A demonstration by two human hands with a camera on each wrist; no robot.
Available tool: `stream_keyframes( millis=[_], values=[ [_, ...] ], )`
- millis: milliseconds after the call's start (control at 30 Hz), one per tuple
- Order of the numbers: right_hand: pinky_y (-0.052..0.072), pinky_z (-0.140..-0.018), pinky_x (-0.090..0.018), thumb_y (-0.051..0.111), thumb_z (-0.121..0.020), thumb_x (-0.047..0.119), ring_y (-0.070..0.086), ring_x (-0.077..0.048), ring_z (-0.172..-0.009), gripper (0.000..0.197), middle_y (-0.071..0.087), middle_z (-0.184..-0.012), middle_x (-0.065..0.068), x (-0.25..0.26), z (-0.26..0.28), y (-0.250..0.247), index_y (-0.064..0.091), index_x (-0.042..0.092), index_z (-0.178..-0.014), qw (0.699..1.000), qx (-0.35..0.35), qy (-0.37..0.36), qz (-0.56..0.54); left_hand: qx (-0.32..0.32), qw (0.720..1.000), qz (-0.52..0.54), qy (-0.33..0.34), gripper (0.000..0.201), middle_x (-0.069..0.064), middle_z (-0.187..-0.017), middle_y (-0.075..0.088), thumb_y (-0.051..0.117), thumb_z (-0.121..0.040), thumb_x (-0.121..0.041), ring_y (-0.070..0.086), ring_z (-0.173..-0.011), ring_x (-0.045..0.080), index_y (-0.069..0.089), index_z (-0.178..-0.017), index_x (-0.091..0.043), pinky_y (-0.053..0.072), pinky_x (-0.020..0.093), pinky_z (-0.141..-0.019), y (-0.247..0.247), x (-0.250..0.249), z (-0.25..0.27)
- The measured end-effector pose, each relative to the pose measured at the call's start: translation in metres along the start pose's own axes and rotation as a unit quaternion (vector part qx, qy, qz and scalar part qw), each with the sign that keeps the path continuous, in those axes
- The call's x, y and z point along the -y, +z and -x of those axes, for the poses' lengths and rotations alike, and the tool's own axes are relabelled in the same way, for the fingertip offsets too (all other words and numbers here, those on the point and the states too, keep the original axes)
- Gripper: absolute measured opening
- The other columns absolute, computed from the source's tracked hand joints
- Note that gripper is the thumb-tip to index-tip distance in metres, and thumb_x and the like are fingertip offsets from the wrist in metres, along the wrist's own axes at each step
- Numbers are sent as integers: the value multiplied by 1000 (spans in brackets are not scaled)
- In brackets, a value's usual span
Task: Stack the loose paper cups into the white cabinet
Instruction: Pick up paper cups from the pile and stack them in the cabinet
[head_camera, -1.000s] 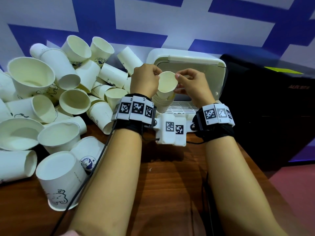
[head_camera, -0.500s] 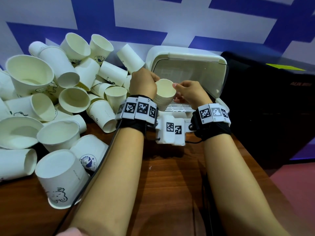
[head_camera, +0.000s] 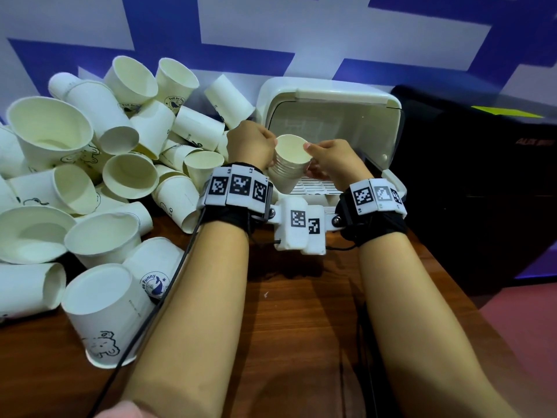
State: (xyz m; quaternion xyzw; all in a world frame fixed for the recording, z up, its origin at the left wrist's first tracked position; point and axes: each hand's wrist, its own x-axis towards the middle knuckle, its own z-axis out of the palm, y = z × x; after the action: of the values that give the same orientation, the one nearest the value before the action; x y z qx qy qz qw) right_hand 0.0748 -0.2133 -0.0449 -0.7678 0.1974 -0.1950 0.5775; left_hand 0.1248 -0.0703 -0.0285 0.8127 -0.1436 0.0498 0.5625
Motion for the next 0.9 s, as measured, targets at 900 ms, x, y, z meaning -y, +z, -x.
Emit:
stream_keyframes(
  millis=[900],
  values=[
    [49,-94,-33,58,-94,7,56,-23,-122,66,51,-141,-9,2,10,12,25,9,-151,995,71,-42,49,147,967,-206,8,49,13,-125,61,53,-93,-41,57,-114,28,56,-126,-5,39,30,-80,-7,-20,11]
  ],
)
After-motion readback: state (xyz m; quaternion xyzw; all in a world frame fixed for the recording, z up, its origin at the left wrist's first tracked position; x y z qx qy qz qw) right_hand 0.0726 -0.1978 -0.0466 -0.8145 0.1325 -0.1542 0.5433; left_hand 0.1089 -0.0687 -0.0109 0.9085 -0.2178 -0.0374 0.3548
